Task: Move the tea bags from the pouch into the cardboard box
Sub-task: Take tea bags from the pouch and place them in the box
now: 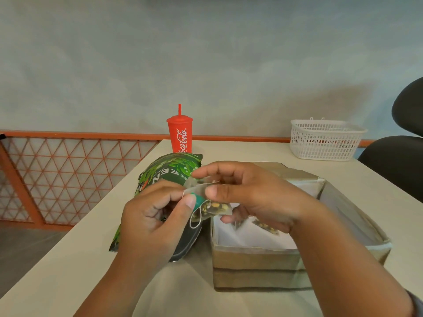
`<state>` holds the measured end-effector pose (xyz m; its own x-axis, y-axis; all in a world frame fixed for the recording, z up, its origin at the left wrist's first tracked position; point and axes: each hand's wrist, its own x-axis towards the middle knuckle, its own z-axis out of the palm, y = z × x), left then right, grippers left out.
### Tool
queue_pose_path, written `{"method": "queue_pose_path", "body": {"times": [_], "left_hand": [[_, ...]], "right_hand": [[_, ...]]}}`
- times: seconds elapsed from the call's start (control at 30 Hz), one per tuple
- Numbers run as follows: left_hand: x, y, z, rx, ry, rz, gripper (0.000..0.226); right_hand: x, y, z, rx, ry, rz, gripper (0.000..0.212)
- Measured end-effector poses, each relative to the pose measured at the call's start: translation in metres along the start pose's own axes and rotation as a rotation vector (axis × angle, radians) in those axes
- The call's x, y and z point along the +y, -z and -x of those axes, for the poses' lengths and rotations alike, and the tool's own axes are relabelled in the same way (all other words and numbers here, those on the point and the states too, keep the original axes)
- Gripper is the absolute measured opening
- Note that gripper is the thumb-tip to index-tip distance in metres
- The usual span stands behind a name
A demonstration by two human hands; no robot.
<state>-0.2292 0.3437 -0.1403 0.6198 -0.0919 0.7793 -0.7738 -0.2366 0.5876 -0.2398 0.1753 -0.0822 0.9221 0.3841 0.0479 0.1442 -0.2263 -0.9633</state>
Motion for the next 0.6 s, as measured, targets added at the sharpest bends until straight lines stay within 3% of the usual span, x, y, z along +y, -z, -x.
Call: {"method": "queue_pose_path", "body": {"times": [0.3,0.47,0.6], "left_hand": [[0.000,-0.003,0.002,0.047,-0.009,-0.022,0.010],[-0.002,0.001,0.001,0.048,-0.077,-0.183,0.017],[-0.015,0.010,-0.004,0.026,-0.099,-0.400,0.019]], "right_hand": [[-0.002,0.017,0.006,0.163,0.067,0.062,0.015],[-0.014,0.043,0.024,0.294,0.120,0.032,0.022],[-0.017,0.067,0.043,0.413,0.052,0.296,0.020]]}}
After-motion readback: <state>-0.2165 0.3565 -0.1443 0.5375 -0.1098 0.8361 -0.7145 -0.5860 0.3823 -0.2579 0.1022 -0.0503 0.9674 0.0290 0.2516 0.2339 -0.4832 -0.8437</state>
